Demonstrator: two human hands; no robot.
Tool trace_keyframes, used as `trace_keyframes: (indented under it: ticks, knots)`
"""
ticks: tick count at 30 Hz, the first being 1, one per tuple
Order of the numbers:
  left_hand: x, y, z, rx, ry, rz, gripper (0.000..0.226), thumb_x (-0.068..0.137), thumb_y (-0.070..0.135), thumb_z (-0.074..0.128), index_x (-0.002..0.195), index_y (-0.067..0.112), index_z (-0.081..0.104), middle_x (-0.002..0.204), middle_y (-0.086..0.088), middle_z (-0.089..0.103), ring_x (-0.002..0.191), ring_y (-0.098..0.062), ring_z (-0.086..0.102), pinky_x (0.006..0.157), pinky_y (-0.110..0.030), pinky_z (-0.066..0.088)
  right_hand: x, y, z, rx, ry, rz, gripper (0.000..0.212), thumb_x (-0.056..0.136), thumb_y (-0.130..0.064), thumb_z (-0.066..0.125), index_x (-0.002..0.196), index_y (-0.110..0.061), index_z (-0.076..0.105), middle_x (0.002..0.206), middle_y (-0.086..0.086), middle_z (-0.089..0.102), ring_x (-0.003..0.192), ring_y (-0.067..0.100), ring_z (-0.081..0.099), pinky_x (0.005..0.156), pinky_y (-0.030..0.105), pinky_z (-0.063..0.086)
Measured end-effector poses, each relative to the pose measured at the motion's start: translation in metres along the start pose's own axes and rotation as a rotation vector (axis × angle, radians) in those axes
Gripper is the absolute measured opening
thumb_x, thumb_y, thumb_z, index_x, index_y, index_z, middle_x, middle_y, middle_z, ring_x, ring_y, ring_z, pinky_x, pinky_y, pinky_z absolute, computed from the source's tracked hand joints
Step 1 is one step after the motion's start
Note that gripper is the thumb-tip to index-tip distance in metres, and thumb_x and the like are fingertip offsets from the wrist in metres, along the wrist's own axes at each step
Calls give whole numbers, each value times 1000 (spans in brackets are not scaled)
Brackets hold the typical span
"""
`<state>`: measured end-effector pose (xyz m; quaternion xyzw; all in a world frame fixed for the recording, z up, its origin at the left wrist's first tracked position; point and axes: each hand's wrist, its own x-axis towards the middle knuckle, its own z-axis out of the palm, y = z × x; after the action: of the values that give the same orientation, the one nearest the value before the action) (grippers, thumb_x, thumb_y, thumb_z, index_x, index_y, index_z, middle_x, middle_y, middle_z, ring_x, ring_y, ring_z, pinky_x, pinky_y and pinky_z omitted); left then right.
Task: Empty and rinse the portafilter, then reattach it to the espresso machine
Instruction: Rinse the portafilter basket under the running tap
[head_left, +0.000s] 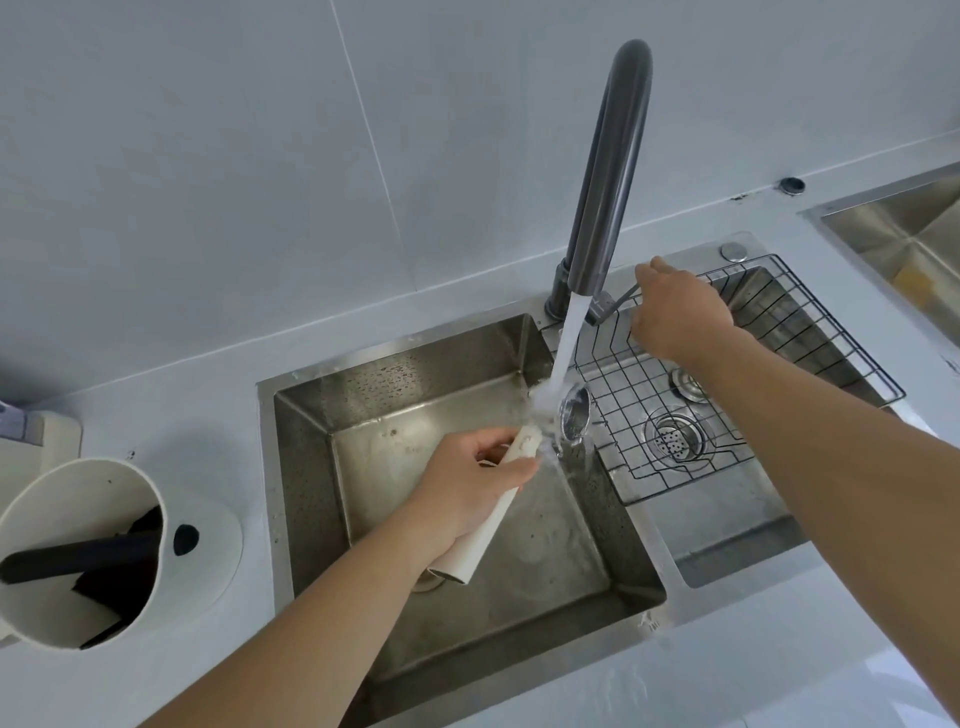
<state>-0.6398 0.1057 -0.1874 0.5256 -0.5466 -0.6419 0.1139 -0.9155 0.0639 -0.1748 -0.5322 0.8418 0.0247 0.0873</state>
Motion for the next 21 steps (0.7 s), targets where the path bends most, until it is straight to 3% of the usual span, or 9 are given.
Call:
trace_keyframes:
  ticks: [5, 8, 12, 15, 18, 21]
  knots:
    - [-8, -9, -11, -75, 4, -17, 29, 81, 14, 76, 85, 43, 76, 79, -4, 74, 64, -16, 68, 64, -34, 55, 0, 2, 3, 8, 17, -20, 40, 90, -5, 52, 130, -1, 47, 144, 14, 46, 116, 40, 57, 85, 45, 50]
    - [-11, -10, -13, -138, -5, -66, 20, 85, 16, 72, 91, 34, 78, 75, -4, 73, 64, -16, 67, 62, -32, 54, 0, 1, 2, 9, 13, -4, 45, 91, -3, 51, 136, -2, 45, 147, 15, 44, 122, 40, 55, 89, 46, 50]
    - [-9, -11, -14, -214, -27, -90, 11, 88, 17, 69, 89, 19, 80, 77, -7, 72, 66, -19, 65, 67, -34, 54, 1, 3, 3, 31, 43, -22, 37, 89, -1, 51, 126, -2, 50, 144, 16, 46, 115, 41, 57, 76, 40, 45]
    - [-6, -12, -13, -265, -27, -131, 9, 88, 19, 70, 90, 17, 79, 76, -10, 74, 65, -19, 69, 66, -32, 56, 0, 3, 4, 36, 37, -20, 40, 89, -1, 51, 129, -1, 50, 145, 16, 45, 117, 42, 56, 82, 43, 49]
    - [-5, -13, -9, -310, -69, -143, 16, 88, 20, 70, 91, 5, 76, 80, -14, 73, 69, -24, 66, 74, -39, 55, 1, 3, 3, 38, 37, -18, 40, 89, -2, 51, 129, -2, 50, 145, 15, 46, 118, 41, 55, 83, 43, 49]
    - [-5, -11, -4, -429, -69, -199, 17, 90, 16, 68, 96, 1, 73, 82, -14, 74, 67, -23, 67, 64, -33, 58, 1, 4, 2, 44, 33, -15, 33, 90, -4, 53, 124, -2, 52, 141, 14, 48, 116, 40, 55, 79, 42, 46]
